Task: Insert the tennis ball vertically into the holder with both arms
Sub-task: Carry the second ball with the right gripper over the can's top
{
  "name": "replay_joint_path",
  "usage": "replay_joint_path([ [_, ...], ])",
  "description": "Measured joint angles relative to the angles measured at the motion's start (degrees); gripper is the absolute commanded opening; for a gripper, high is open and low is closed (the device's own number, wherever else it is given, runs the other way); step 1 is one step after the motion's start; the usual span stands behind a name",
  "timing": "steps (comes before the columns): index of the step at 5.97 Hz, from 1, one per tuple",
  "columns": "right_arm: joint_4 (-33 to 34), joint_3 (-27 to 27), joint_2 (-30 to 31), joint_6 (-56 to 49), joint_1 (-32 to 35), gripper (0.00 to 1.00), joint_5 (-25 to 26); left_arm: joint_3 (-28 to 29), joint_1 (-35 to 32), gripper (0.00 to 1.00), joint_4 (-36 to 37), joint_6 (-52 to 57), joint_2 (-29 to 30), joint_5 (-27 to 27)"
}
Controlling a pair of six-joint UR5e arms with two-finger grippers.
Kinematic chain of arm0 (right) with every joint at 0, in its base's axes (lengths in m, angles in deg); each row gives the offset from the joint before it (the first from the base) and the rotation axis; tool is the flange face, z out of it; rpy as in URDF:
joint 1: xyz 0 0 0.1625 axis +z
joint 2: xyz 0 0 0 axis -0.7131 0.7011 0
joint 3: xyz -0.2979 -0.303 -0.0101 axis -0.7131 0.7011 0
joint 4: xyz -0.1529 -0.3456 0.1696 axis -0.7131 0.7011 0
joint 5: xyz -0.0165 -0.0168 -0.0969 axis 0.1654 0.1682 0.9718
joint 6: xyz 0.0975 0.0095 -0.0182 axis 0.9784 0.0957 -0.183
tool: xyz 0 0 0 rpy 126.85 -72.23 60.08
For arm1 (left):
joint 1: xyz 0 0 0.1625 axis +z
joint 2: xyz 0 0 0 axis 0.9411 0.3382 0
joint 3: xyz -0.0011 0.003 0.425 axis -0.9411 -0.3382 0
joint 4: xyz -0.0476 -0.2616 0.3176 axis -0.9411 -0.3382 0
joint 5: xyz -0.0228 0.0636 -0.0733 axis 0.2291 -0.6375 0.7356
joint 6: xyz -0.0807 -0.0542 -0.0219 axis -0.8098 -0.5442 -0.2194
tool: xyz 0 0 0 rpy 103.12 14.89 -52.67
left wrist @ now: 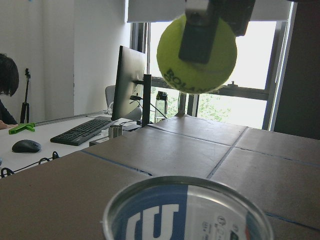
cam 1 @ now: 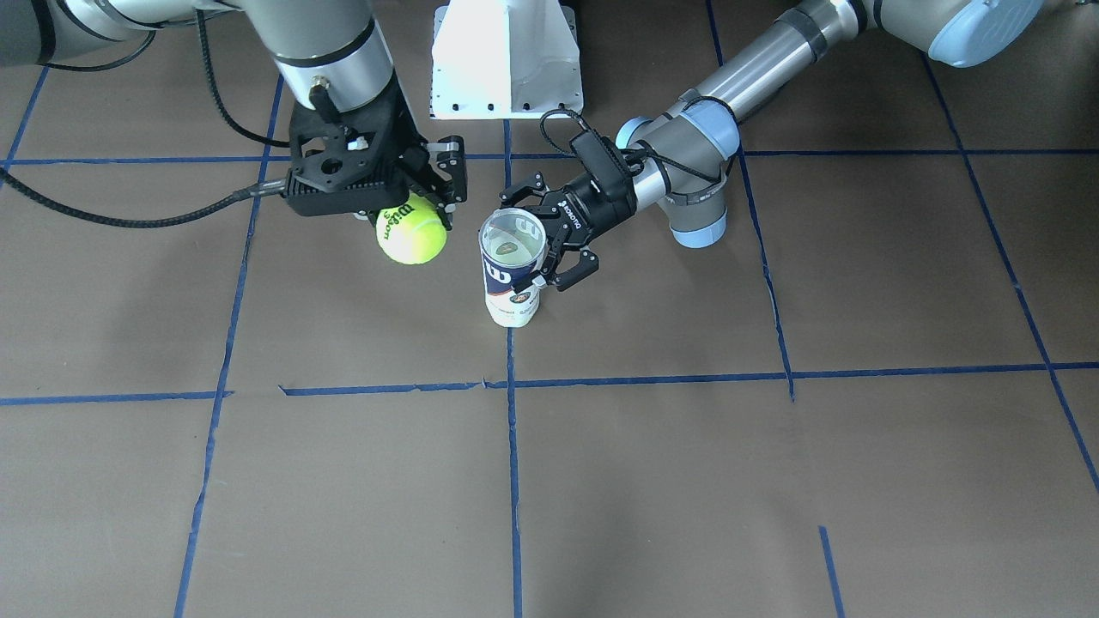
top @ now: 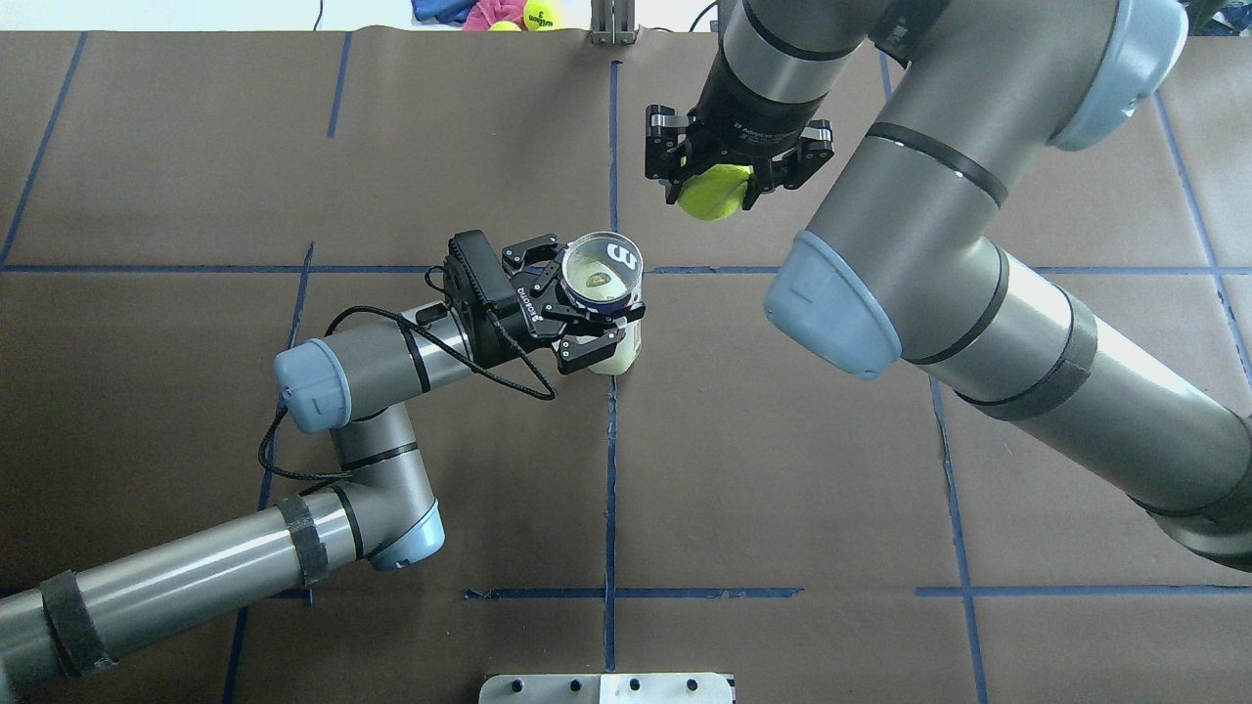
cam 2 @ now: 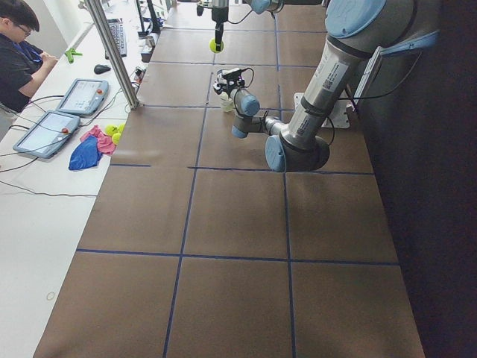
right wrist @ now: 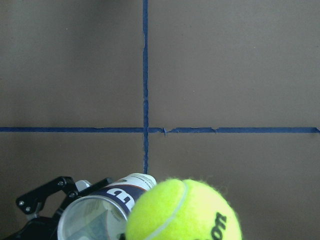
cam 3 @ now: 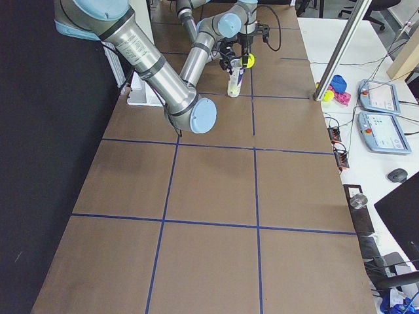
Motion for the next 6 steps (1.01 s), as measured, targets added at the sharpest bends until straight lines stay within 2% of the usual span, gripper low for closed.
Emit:
replay_joint_path([
  [2, 0.7, 5.5, -6.0, 2.8, -2.1, 0.08, 1.6, 0.0, 0.0, 0.85, 0.0, 0.0, 0.0, 0.0],
  [3, 0.7, 7.5, -7.8, 4.0, -3.4, 0.16, 2.9, 0.0, 0.0, 0.85, 0.0, 0.0, 0.0, 0.0],
  [5, 0.8, 8.1, -8.5, 5.8, -6.2, 0.37, 6.0, 0.0, 0.0, 0.85, 0.0, 0.0, -0.1, 0.0],
  [6, 0.8, 8.2, -8.3, 6.0, -7.7, 0.52, 7.6, 0.0, 0.0, 0.85, 0.0, 0.1, -0.1, 0.0],
])
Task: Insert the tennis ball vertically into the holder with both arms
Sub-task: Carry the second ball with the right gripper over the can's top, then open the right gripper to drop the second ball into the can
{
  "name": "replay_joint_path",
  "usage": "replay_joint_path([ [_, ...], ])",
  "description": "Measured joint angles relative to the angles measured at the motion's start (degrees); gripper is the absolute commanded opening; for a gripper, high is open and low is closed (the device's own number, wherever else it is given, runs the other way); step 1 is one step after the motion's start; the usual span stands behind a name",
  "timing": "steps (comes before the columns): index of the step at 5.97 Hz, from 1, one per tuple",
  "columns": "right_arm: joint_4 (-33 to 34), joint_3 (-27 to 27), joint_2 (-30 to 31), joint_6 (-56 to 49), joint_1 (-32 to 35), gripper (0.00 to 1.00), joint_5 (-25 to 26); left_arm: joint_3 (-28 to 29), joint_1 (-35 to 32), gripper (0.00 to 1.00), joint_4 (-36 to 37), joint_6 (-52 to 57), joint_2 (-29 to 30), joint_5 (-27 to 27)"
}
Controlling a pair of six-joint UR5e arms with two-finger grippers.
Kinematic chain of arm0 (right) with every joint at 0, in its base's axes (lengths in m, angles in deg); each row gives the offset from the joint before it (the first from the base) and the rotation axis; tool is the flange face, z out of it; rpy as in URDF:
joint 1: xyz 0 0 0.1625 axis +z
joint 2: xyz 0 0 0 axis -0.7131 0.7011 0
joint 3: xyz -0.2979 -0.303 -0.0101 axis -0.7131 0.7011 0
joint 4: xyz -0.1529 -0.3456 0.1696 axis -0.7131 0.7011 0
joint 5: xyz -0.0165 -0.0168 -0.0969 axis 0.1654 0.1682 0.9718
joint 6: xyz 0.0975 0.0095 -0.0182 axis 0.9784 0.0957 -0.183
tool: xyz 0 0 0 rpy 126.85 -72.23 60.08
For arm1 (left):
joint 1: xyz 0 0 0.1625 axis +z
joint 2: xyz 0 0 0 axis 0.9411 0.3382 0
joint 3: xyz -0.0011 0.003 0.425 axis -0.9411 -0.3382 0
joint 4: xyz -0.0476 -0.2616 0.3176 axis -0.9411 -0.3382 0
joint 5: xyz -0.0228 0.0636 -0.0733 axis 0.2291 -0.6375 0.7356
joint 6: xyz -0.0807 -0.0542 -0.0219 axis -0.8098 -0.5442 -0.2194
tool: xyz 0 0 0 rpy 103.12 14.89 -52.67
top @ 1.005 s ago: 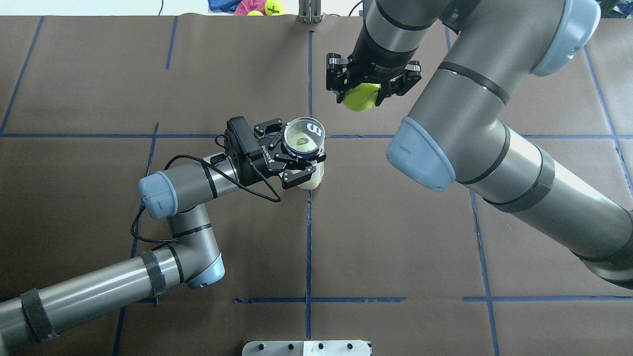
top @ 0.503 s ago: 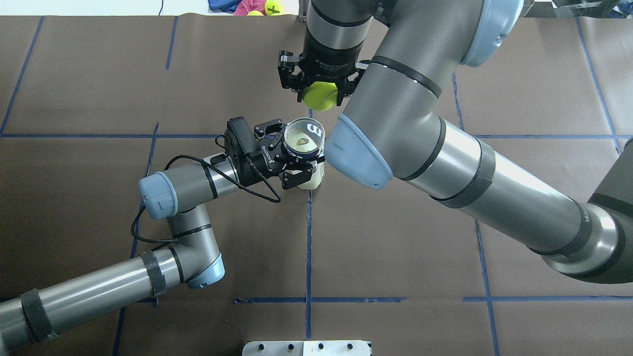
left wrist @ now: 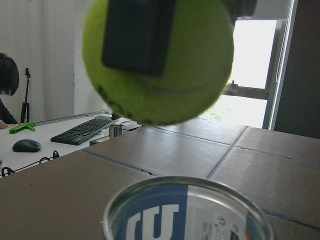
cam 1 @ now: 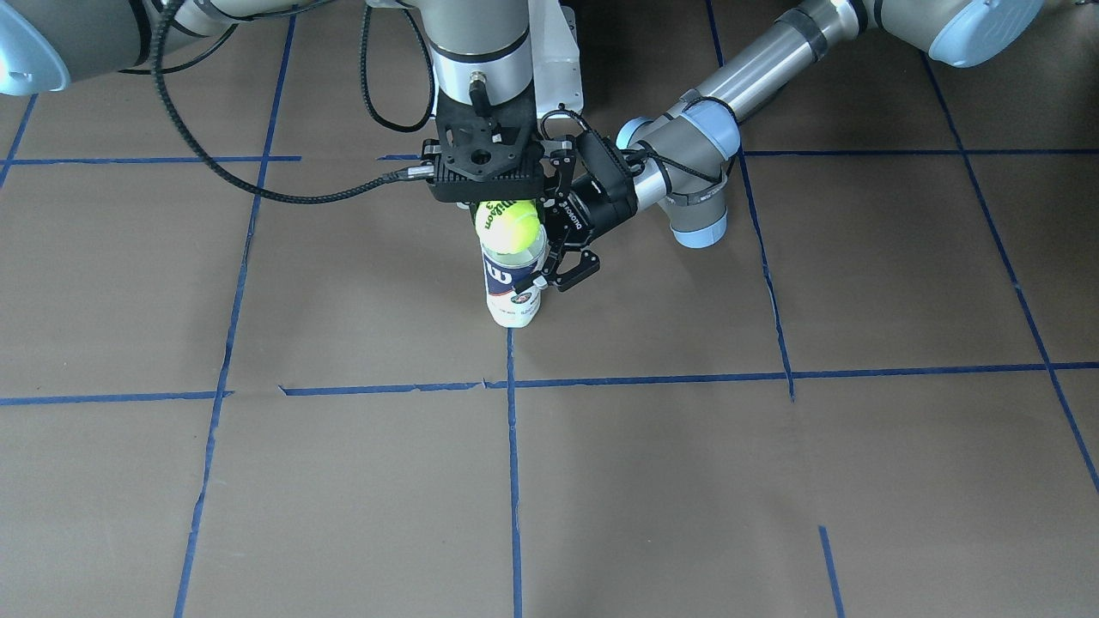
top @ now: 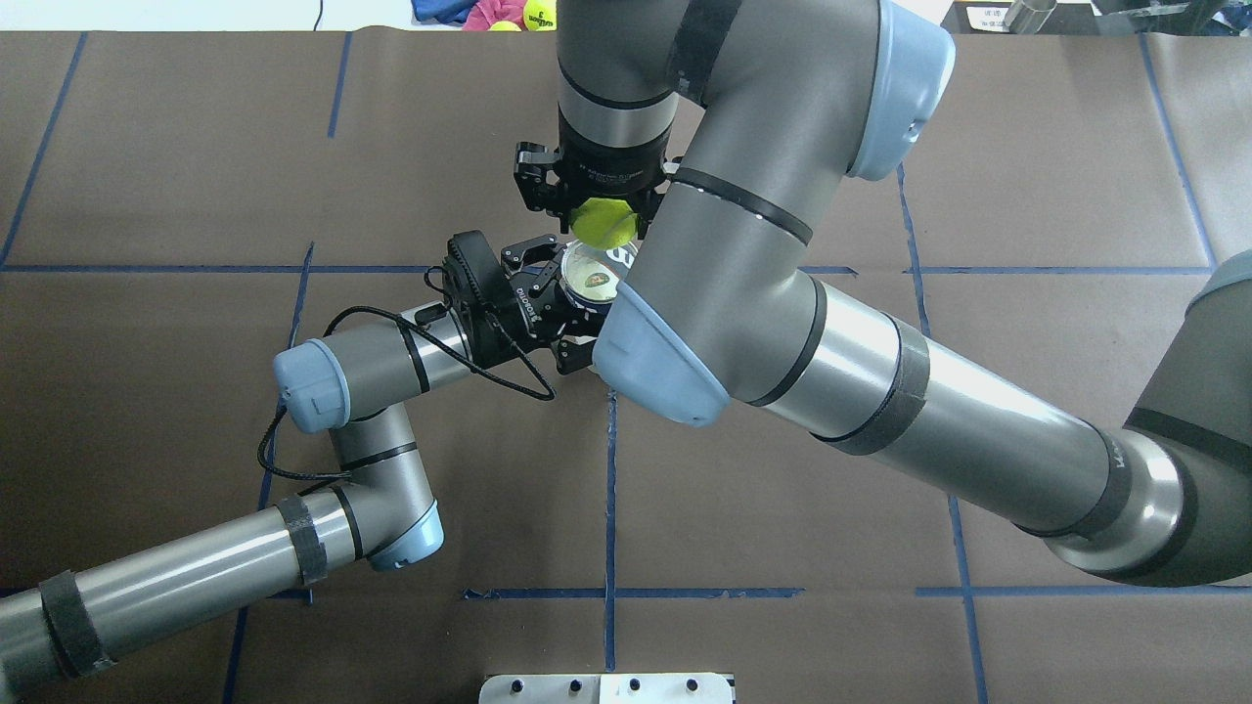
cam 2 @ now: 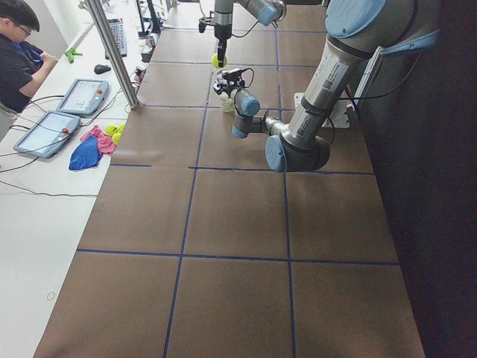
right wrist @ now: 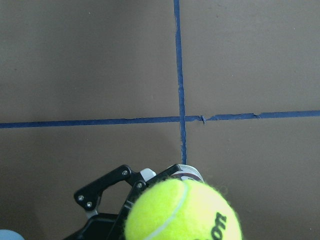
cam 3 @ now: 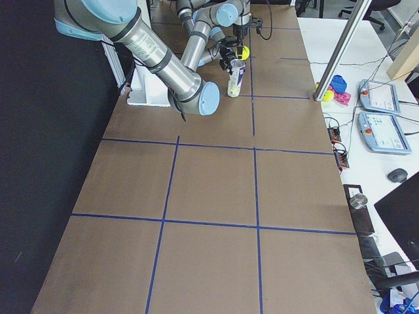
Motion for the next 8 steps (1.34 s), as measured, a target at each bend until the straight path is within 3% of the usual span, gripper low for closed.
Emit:
replay_joint_path([
  [1, 0.0, 0.0, 0.2, 0.1, -1.0, 0.99, 1.2, 0.0, 0.0, 0.85, 0.0, 0.0, 0.0, 0.0],
  [5, 0.0, -0.3, 0.5, -0.1, -2.1, 1.00, 2.4, 0.0, 0.0, 0.86, 0.0, 0.0, -0.1, 0.0],
  [8, 0.0, -4.4, 4.1, -5.2, 0.0, 1.00, 1.2, -0.6, -0.1, 0.99, -0.1, -0.5, 0.1, -0.2],
])
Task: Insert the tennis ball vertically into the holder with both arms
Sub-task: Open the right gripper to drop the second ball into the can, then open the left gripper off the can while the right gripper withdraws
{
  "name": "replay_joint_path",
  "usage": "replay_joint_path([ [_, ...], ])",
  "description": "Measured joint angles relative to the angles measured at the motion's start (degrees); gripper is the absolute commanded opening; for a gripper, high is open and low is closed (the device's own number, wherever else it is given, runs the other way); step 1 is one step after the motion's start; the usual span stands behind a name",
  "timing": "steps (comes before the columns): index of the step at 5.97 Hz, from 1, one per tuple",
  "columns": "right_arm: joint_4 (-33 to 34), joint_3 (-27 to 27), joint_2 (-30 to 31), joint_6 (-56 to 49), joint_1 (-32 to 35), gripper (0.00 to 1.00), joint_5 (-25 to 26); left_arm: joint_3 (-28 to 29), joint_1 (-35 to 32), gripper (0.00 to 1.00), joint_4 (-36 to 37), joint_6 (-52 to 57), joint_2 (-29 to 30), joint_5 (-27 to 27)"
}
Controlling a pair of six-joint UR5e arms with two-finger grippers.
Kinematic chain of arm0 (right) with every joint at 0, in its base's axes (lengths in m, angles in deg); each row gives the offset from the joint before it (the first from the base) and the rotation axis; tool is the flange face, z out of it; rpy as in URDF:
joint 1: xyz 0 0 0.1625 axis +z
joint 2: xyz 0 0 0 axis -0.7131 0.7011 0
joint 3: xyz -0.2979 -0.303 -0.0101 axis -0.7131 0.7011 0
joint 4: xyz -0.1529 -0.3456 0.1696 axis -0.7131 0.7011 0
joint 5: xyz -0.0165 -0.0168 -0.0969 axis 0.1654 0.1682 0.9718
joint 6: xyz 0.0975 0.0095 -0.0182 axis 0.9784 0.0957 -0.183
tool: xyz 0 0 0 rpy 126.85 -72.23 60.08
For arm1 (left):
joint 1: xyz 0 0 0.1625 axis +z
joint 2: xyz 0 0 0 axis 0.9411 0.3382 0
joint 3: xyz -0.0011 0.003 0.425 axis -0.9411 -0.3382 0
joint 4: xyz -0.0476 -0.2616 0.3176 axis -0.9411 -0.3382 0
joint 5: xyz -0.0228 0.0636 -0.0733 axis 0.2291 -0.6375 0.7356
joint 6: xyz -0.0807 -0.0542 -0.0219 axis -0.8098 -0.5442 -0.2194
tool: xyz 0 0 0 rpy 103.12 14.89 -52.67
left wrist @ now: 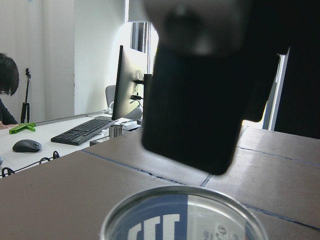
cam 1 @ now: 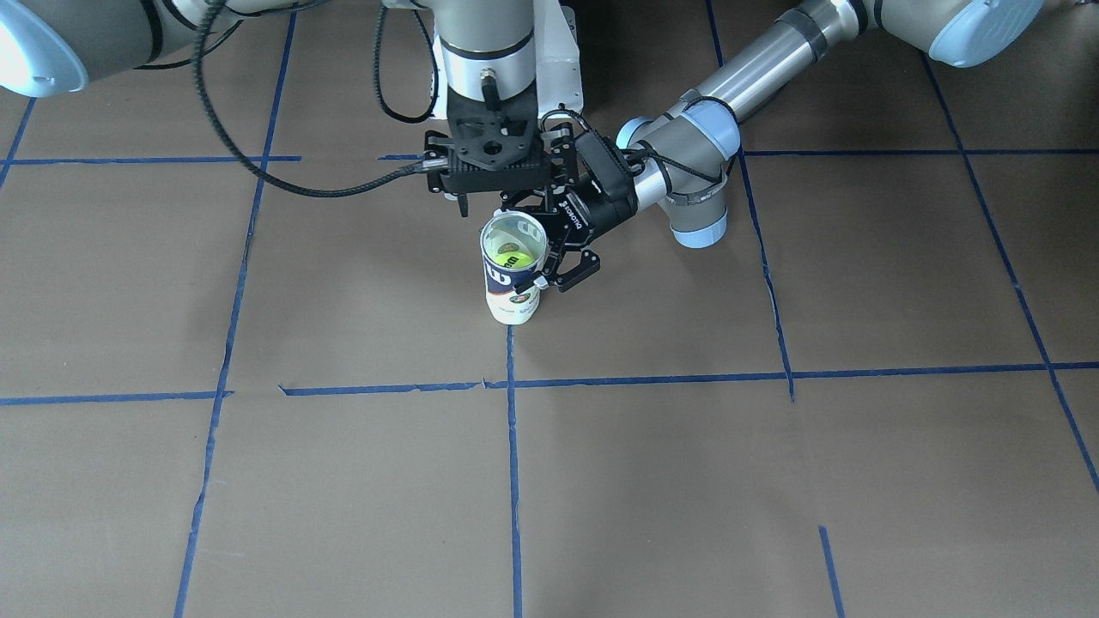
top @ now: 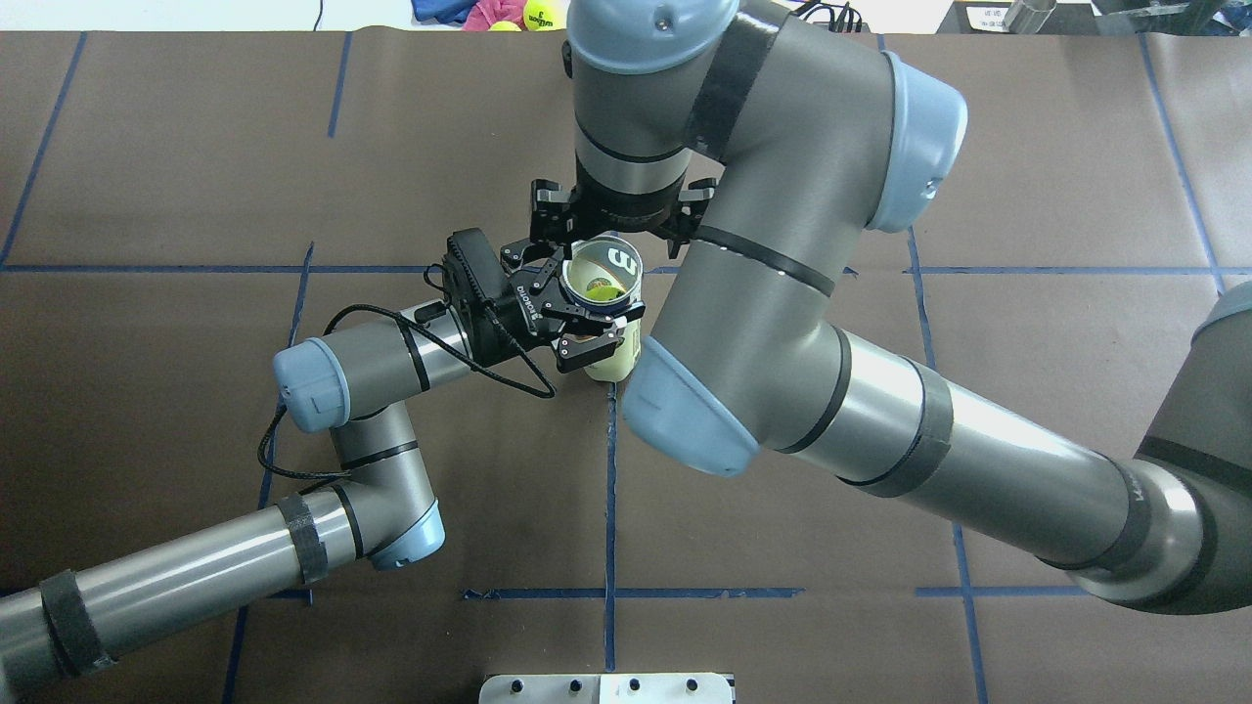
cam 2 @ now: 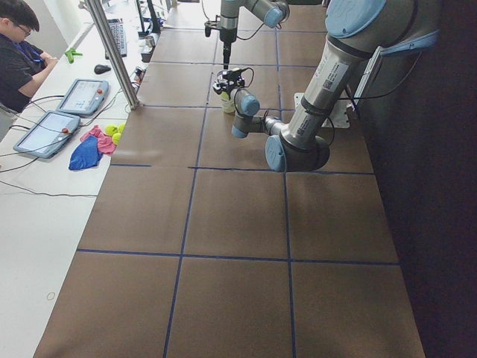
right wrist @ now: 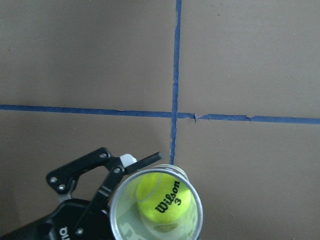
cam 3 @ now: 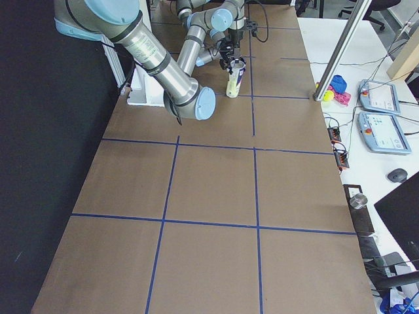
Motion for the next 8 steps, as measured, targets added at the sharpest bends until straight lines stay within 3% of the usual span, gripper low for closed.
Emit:
replay_joint_path([
  [4, -0.4, -4.6, 9.3, -16.1, 11.7, 1.00, -7.3, -6.2, -2.2, 1.00, 2.0, -0.3, -0.4, 0.0],
  [6, -0.7, -5.3, 16.7, -32.1, 22.1, 1.00, -13.1, -11.5, -5.9, 1.00, 13.9, -0.2, -1.1, 0.3],
  [8, -0.8, -4.9, 25.1, -51.1, 32.3, 1.00, -16.3, -17.4, -11.3, 1.00, 30.9, 0.9, -3.2, 1.3],
])
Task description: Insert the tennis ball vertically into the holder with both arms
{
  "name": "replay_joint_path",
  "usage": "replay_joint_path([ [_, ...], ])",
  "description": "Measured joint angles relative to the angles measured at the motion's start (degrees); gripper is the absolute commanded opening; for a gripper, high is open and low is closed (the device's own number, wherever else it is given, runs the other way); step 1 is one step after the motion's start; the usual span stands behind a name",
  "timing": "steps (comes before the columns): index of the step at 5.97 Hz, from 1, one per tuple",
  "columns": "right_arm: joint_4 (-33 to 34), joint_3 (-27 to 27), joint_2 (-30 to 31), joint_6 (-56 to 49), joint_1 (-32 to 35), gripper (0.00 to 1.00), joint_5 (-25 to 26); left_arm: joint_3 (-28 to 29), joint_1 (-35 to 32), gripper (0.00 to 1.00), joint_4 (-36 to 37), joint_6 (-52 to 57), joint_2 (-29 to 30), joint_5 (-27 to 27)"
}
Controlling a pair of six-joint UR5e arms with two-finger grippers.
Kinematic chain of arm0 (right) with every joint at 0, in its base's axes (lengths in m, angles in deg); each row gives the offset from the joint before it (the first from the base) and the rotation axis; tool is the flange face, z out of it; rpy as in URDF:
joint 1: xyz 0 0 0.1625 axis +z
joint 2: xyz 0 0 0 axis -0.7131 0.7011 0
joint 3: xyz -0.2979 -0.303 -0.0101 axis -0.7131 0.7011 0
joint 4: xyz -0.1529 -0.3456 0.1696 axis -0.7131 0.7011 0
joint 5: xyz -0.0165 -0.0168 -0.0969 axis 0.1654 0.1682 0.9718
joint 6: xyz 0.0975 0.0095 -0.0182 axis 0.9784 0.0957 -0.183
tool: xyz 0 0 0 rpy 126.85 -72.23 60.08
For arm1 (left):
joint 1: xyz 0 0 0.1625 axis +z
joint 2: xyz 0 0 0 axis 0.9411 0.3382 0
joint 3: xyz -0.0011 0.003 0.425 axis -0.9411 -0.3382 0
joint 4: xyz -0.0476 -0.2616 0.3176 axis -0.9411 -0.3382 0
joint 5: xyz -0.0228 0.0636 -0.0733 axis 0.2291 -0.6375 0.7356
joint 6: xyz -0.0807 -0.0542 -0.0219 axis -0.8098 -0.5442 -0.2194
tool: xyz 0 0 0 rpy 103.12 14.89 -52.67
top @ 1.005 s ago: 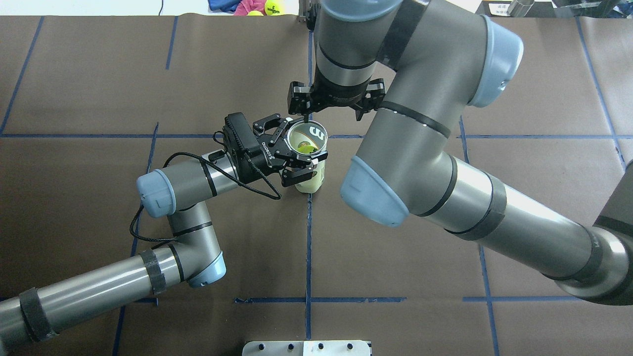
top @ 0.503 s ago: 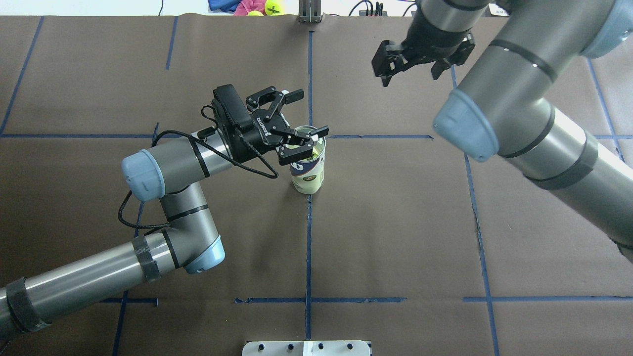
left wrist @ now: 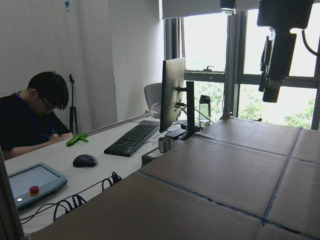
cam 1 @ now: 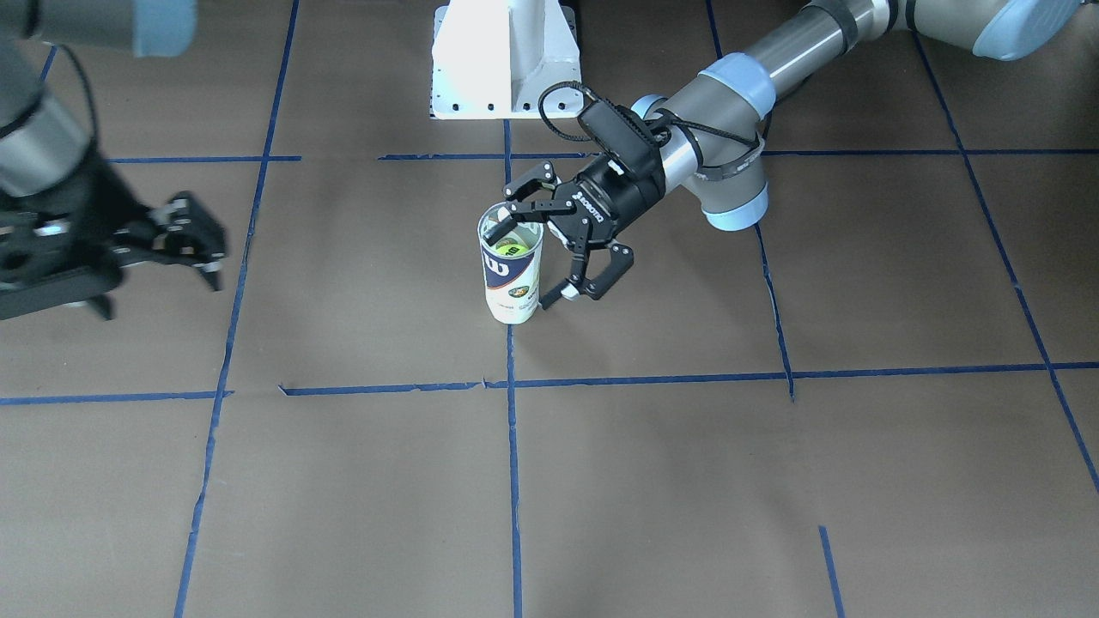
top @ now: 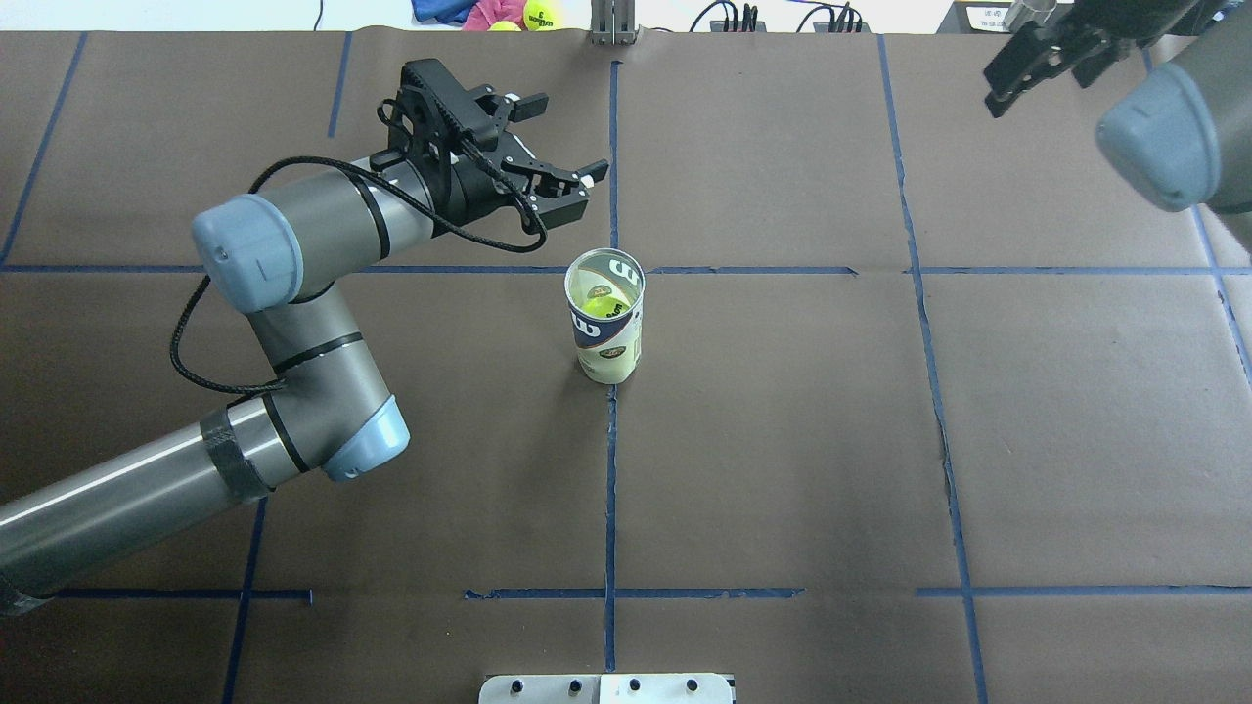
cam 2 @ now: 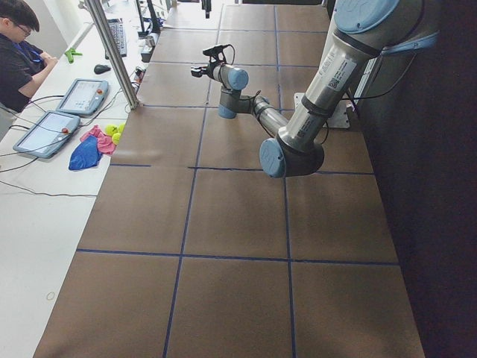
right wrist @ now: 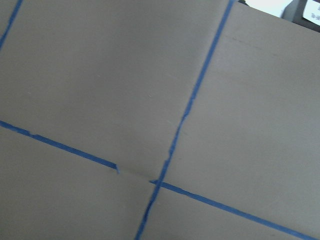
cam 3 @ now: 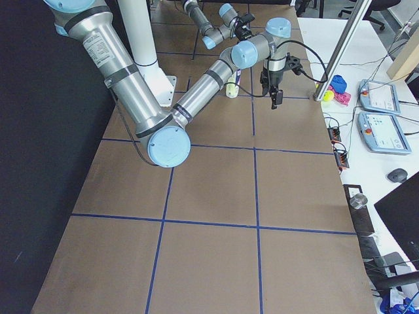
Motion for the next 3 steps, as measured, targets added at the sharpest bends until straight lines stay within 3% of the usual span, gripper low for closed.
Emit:
replay_joint_path([
  [3, -2.4, 0.4, 13.6, -21.5, 13.1, 1.00, -4.7, -3.6, -11.4, 1.00, 21.1, 10.5, -2.9, 7.9],
])
